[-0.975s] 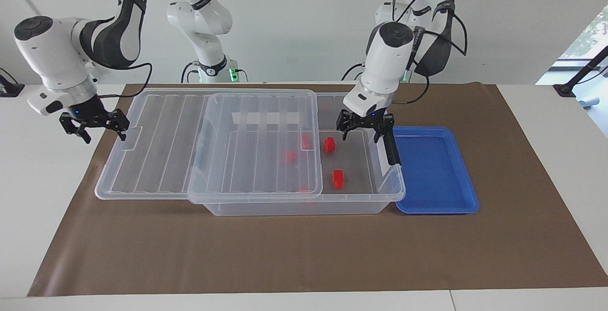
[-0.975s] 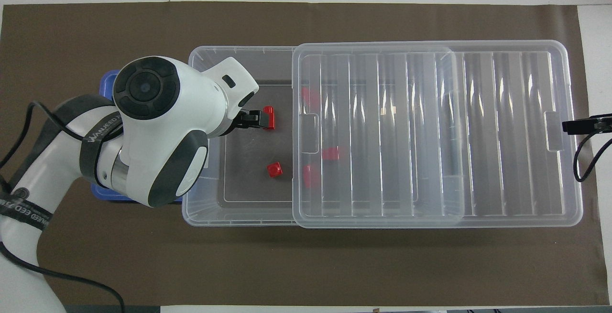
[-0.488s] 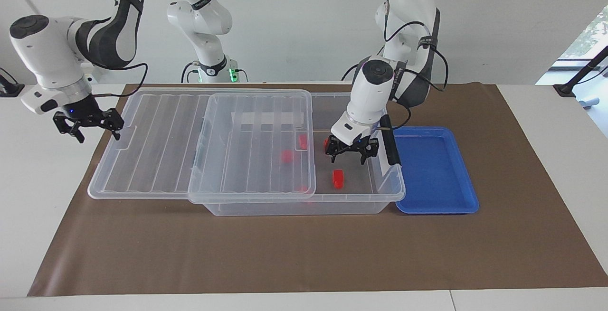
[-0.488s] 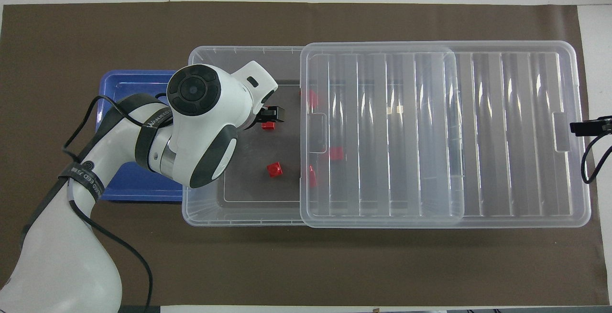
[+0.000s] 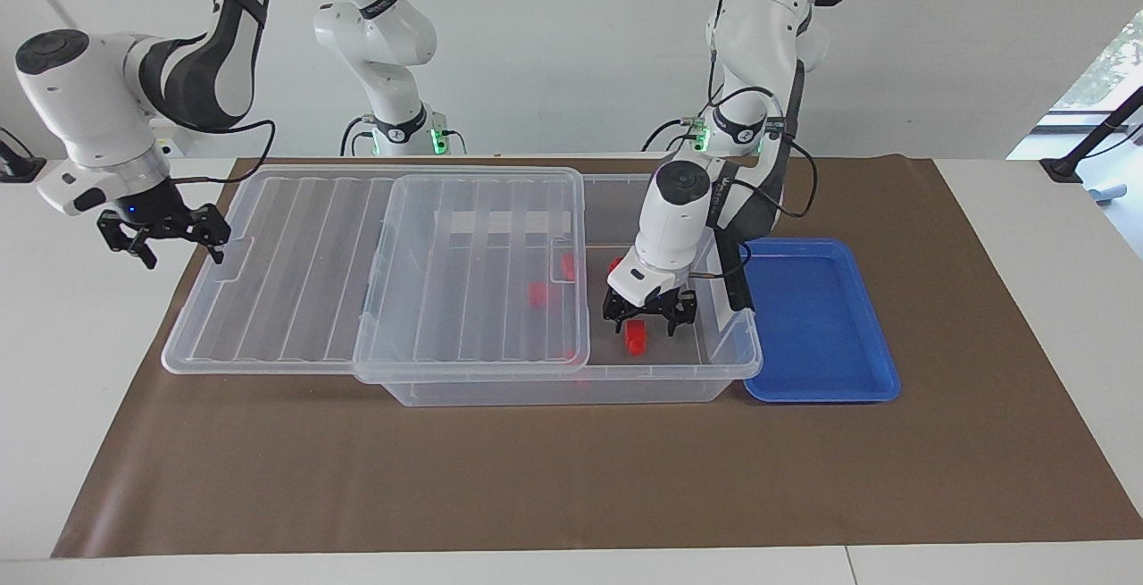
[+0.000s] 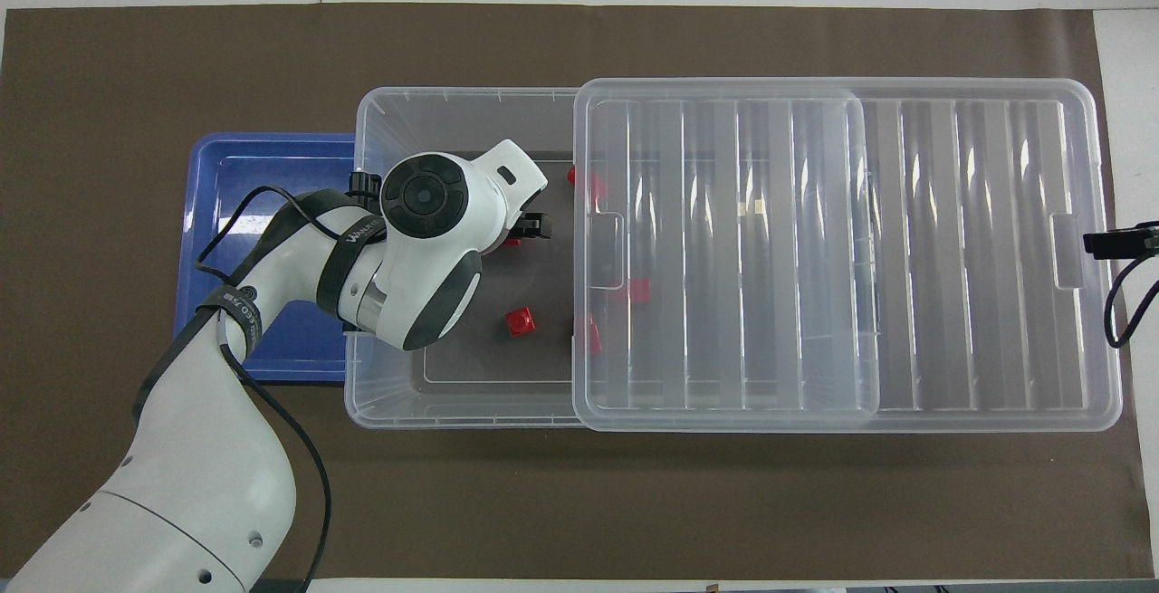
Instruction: Place red block in blue tray from box
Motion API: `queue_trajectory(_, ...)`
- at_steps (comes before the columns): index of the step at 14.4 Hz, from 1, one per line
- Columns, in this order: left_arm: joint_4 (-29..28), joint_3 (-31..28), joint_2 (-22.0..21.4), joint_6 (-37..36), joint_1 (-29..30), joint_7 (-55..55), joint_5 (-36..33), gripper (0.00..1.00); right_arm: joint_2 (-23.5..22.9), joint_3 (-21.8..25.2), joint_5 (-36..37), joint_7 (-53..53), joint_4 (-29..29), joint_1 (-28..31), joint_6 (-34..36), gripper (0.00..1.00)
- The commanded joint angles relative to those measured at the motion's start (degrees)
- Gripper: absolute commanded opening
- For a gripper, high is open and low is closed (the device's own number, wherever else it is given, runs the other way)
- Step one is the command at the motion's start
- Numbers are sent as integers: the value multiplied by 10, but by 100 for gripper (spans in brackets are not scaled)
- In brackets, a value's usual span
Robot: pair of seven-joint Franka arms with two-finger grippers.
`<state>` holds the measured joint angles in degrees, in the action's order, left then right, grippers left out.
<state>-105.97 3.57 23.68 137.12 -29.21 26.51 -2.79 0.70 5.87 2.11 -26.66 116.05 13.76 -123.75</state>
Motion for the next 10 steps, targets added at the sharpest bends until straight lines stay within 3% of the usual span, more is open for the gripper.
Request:
queue_trajectory(1,-21,-8,-6,29,-12,27,-13,100,-17,-1,10,-13,-59,-2,61,100)
queue_trajectory(2,-21,-8,-6,29,-13,30,-13,89,-28,-4,8,-8,-94,-8,101,100)
queue_trajectory(3,-21,-8,-7,28,-14,48,-13,38,-32,-4,3,-1,-114,-23,124,100)
queue_trajectory(4,-22,-8,-7,28,-19,66,-13,0,-26,-4,1,11,-118,-27,140,100)
queue_trajectory(10,-19,-12,-34,22,-12,75,-13,0,13,-9,-12,203,-157,-132,259,100)
